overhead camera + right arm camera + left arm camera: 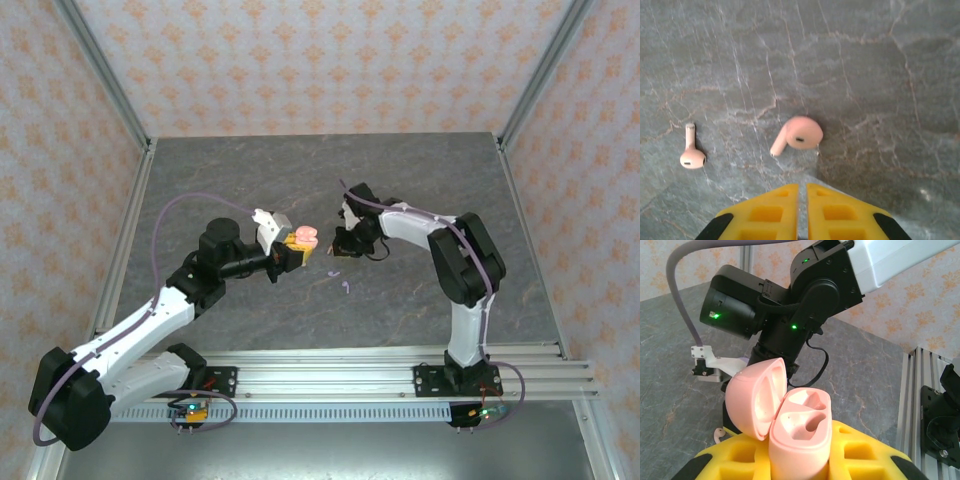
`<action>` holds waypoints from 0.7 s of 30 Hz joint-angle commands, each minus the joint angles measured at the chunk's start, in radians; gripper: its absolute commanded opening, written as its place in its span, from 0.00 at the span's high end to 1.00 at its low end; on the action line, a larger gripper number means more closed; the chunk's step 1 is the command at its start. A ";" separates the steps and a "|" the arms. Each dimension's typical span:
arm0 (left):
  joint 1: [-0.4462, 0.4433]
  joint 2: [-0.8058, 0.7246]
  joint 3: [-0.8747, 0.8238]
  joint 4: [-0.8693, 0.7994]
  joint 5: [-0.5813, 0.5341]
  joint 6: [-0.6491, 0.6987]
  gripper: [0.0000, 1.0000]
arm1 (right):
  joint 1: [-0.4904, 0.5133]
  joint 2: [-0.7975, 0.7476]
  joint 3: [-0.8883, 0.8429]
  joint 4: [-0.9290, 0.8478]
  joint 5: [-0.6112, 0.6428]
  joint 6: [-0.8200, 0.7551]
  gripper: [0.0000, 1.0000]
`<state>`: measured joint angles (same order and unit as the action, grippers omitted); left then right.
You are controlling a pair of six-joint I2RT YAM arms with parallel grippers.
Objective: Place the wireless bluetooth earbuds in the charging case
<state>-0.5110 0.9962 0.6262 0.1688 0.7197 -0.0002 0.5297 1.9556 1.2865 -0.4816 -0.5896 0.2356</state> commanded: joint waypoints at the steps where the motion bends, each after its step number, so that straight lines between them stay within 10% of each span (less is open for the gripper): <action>1: -0.006 -0.025 -0.011 -0.011 -0.018 -0.001 0.94 | 0.006 0.028 0.056 -0.024 0.060 0.000 0.87; 21: -0.006 -0.033 -0.016 -0.017 -0.029 0.002 0.94 | 0.006 0.096 0.181 -0.101 0.072 -0.051 0.86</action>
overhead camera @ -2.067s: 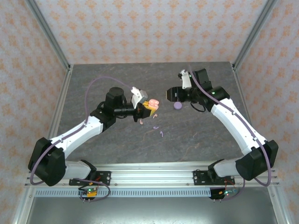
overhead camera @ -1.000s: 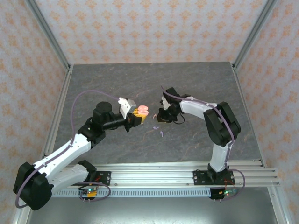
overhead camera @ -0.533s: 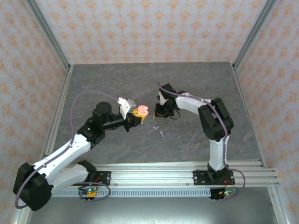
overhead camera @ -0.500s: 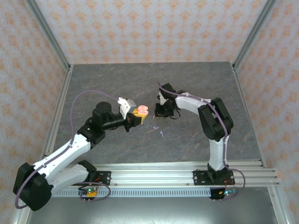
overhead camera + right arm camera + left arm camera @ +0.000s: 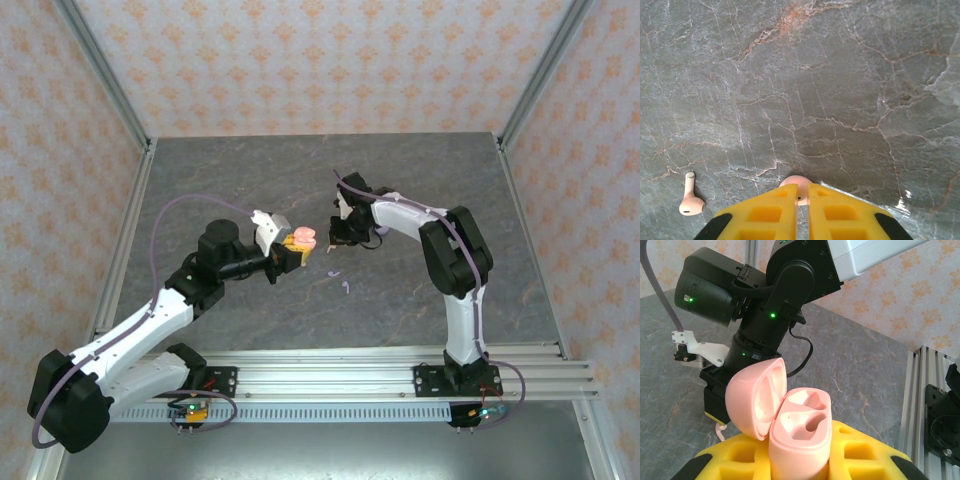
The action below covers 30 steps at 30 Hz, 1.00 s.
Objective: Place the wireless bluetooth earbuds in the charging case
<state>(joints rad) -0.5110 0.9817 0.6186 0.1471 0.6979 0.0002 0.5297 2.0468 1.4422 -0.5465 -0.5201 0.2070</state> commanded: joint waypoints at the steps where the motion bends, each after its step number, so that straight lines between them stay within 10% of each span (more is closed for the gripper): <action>1: -0.006 -0.018 -0.008 0.002 -0.008 0.002 0.95 | 0.007 0.001 0.024 -0.034 -0.004 -0.025 0.86; 30: -0.006 -0.018 -0.002 -0.003 -0.017 -0.003 0.95 | 0.029 -0.012 -0.031 -0.062 0.055 0.023 0.88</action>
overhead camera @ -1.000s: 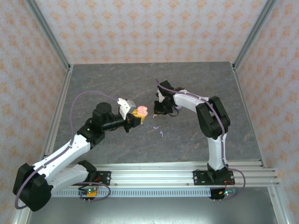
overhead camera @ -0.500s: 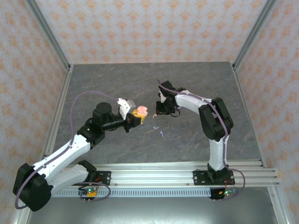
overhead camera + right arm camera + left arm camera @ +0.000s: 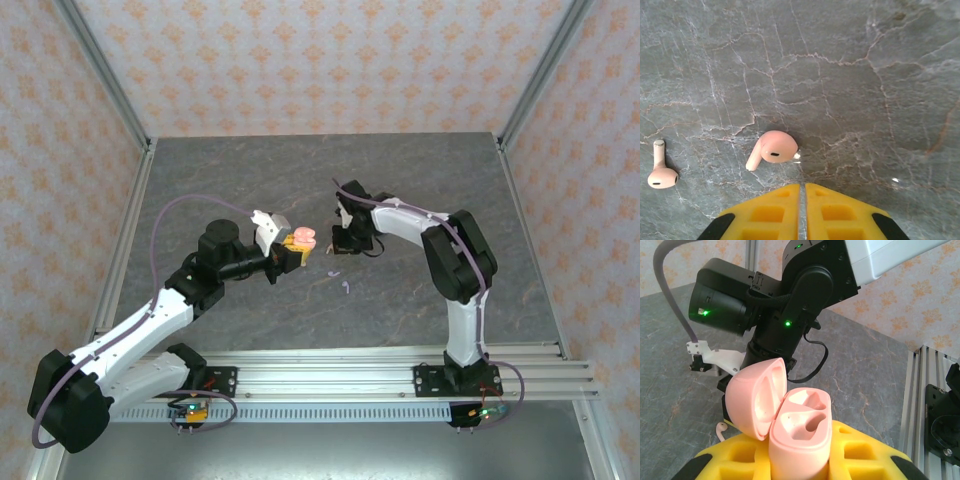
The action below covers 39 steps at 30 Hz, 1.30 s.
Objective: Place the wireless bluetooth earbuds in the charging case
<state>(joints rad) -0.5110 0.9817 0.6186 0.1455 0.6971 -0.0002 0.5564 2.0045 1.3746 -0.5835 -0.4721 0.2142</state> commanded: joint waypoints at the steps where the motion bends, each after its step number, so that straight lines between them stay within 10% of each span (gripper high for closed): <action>1: -0.007 -0.019 -0.002 -0.003 -0.016 -0.001 0.95 | 0.003 0.035 0.042 -0.028 0.013 0.017 0.88; 21: -0.006 -0.023 -0.005 -0.006 -0.022 0.000 0.95 | 0.002 0.047 0.122 -0.062 0.084 0.005 0.88; 39: -0.006 -0.032 -0.004 -0.017 -0.022 -0.001 0.95 | 0.002 0.023 0.085 -0.003 0.001 0.141 0.62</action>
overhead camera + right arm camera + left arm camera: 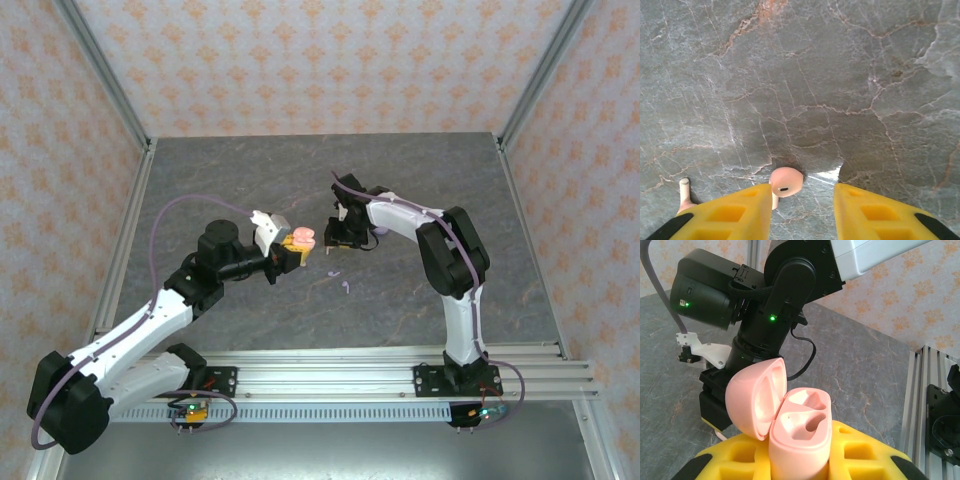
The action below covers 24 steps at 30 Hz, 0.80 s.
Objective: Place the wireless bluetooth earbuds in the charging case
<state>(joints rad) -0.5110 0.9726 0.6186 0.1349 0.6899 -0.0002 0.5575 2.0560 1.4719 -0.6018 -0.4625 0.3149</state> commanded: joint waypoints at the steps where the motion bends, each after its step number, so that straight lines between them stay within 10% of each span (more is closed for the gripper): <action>1: -0.007 -0.024 -0.003 -0.009 -0.016 0.000 0.95 | 0.004 -0.027 -0.010 0.017 -0.013 0.042 0.62; 24: -0.006 -0.027 -0.011 -0.001 -0.016 0.000 0.95 | 0.034 0.068 0.101 -0.078 0.050 0.041 0.64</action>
<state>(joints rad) -0.5110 0.9684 0.6178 0.1234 0.6899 -0.0002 0.5797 2.1014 1.5436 -0.6250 -0.4583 0.3450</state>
